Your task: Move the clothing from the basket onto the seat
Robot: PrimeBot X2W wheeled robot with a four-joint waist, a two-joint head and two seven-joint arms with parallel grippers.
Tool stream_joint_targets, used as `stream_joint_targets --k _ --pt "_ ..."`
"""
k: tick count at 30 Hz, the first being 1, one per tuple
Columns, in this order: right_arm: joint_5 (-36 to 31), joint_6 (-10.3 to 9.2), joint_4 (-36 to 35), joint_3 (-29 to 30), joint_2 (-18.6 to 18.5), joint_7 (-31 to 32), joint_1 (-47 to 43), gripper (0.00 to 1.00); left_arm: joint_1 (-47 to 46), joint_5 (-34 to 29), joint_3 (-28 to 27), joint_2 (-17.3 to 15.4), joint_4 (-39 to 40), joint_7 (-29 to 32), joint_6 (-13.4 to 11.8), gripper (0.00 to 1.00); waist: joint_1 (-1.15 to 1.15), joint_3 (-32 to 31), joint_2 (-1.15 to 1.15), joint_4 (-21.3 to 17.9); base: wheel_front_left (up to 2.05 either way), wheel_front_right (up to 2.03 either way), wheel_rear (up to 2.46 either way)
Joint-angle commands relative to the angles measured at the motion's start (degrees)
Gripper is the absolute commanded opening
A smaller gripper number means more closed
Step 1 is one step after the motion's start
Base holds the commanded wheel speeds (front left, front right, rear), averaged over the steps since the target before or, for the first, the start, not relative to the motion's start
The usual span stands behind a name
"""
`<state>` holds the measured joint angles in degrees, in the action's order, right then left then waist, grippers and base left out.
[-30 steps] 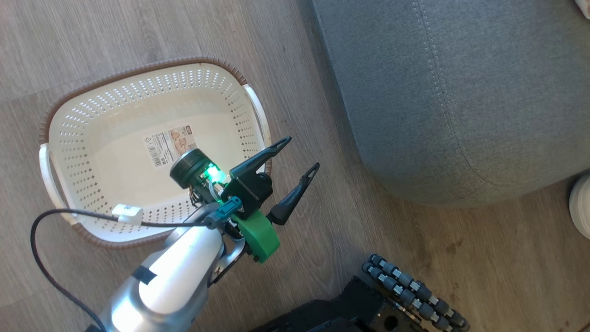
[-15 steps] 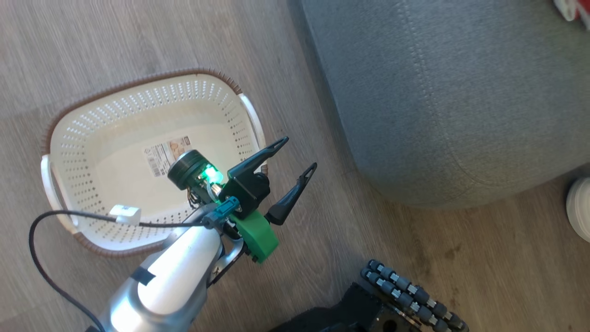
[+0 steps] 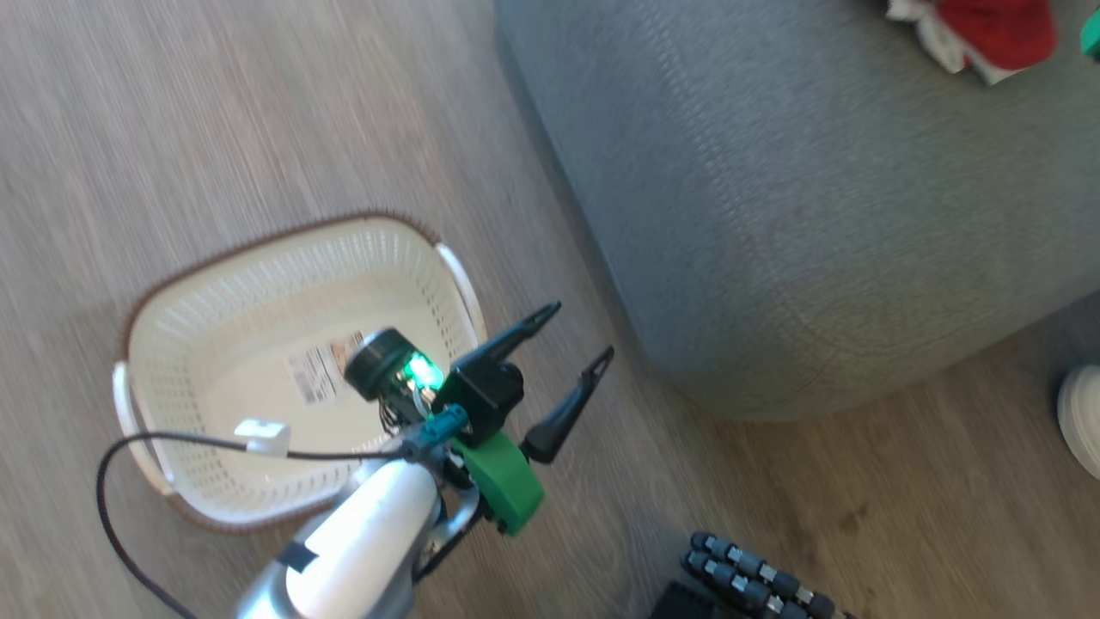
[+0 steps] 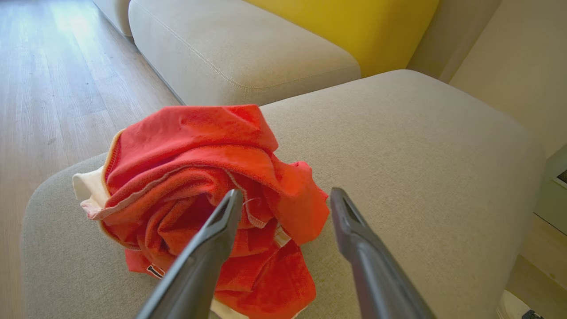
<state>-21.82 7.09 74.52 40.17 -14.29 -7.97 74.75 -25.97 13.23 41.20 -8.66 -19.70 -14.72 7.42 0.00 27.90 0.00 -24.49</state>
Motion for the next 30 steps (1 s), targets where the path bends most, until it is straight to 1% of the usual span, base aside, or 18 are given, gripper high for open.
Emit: stream_joint_targets --k 1,3,6,10,11,12,13,14,15,18,19,20,22,24,27,30 --pt "-0.38 0.40 -1.43 -0.77 -0.59 -0.41 0.49 1.00 0.93 0.63 -1.35 0.81 1.63 -0.28 0.07 1.00 0.00 -3.64 0.00 -0.80 0.00 0.00 0.00" --pt "-0.23 0.40 -1.23 -1.42 -0.68 -0.83 0.09 1.00 1.85 0.99 -1.53 1.49 1.64 -0.28 0.07 1.00 0.00 -6.06 0.00 -1.00 0.00 0.00 0.00" --pt "1.92 0.40 -0.90 -1.96 -0.84 -1.51 -0.07 1.00 3.28 1.42 -2.46 2.84 1.73 -0.28 0.07 1.00 0.00 -9.82 0.00 -0.74 0.00 0.00 0.00" --pt "5.31 0.40 -0.68 -5.69 -1.21 -4.21 0.57 1.00 4.78 1.85 -3.99 4.28 1.95 -0.28 0.07 1.00 0.00 -13.15 0.00 -0.26 0.00 0.00 0.00" --pt "7.12 0.40 -0.65 -8.61 -1.30 -5.76 0.79 1.00 5.50 2.06 -4.61 4.78 2.25 -0.28 0.07 1.00 0.00 -15.00 0.00 0.25 0.00 0.00 0.00" --pt "7.12 0.40 -0.65 -8.61 -1.30 -5.76 0.79 1.00 5.50 2.06 -4.61 4.78 2.25 -0.28 0.07 1.00 0.00 -15.00 0.00 0.25 0.00 0.00 0.00" --pt "6.88 0.40 -0.72 -11.34 -1.42 -6.38 0.49 1.00 5.99 2.36 -5.22 5.02 2.48 -0.28 0.07 1.00 0.00 -16.06 0.00 0.54 0.00 0.00 0.00" --pt "7.98 0.40 -1.13 -15.99 -0.47 -6.91 -0.11 1.00 7.07 2.98 -6.64 5.38 3.11 -0.28 0.07 1.00 0.00 -17.82 0.00 1.08 0.00 0.00 0.00" --pt "9.49 0.40 -2.78 -18.08 0.47 -6.96 -0.38 1.00 7.60 3.16 -7.26 5.50 3.46 -0.28 0.07 1.00 0.00 -18.74 0.00 1.39 0.00 0.00 0.00" --pt "15.82 0.40 -11.10 -25.52 2.49 -7.00 -3.66 1.00 9.09 3.57 -9.07 5.70 4.38 -0.28 0.07 1.00 0.00 -20.91 0.00 2.29 0.00 0.00 0.00" --pt "17.88 0.40 -14.89 -28.54 2.40 -7.00 -5.53 1.00 9.55 3.80 -9.61 5.73 4.76 -0.28 0.07 1.00 0.00 -21.53 0.00 2.61 0.00 0.00 0.00" --pt "19.49 0.40 -19.06 -31.98 1.86 -7.01 -7.89 1.00 10.00 4.32 -10.10 5.74 5.28 -0.28 0.07 1.00 0.00 -22.12 0.00 2.93 0.00 0.00 0.00" --pt "25.14 0.40 -26.91 -36.87 0.97 -7.01 -12.97 1.00 10.84 5.13 -11.08 5.76 6.20 -0.28 0.07 1.00 0.00 -23.23 0.00 3.67 0.00 0.00 0.00" --pt "29.58 0.40 -34.07 -41.32 -1.11 -7.01 -18.13 1.00 11.68 5.74 -11.83 5.76 6.89 -0.28 0.07 1.00 0.00 -24.30 0.00 4.50 0.00 0.00 0.00" --pt "35.40 0.40 -43.39 -44.06 -4.12 -7.02 -24.60 1.00 12.87 6.40 -12.52 5.77 7.74 -0.28 0.07 1.00 0.00 -25.77 0.00 5.90 0.00 0.00 0.00" --pt "38.99 0.40 -51.35 -43.93 -6.07 -7.02 -30.28 1.00 13.88 7.67 -13.74 5.77 8.76 -0.28 0.04 1.00 0.00 -26.74 0.00 7.61 0.00 0.00 0.00"
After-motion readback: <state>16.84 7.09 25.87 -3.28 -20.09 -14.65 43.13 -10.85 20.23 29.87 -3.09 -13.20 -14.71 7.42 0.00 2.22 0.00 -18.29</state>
